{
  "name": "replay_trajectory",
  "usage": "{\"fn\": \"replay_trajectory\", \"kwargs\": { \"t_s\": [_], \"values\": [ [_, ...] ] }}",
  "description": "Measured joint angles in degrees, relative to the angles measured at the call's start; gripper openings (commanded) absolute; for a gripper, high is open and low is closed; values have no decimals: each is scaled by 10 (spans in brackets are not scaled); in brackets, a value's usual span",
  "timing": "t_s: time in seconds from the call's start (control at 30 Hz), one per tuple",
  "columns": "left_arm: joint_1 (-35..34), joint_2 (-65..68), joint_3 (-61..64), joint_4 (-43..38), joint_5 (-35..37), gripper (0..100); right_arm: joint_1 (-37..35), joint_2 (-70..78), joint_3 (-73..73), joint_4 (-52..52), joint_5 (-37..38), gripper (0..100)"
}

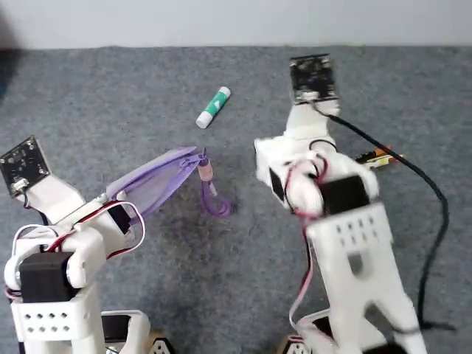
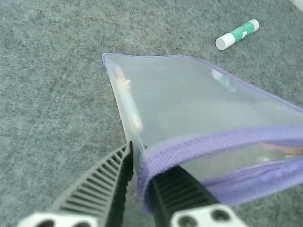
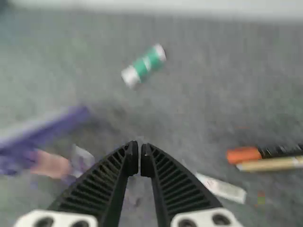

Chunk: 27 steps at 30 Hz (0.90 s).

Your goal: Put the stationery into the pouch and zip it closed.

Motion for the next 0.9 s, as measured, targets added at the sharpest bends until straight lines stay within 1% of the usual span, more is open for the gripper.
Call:
{"fn": "replay_trajectory", "kwargs": {
  "t_s": [0.13, 0.3, 0.37, 0.57, 0.73, 0.9],
  "values": [
    [0, 0, 0, 0, 0, 14, 40, 98, 0, 27, 62, 43],
    [0, 0, 0, 0, 0, 14, 62, 212, 0, 27, 128, 158],
    [0, 0, 0, 0, 0, 14, 60, 254, 0, 26, 150, 181],
    [0, 0, 0, -2, 0, 14, 66, 339, 0, -32, 247, 186],
    [0, 0, 0, -4, 0, 14, 95, 379, 0, -82, 313, 186],
    [0, 0, 0, -5, 0, 14, 114, 414, -2, -89, 331, 184]
  ]
}}
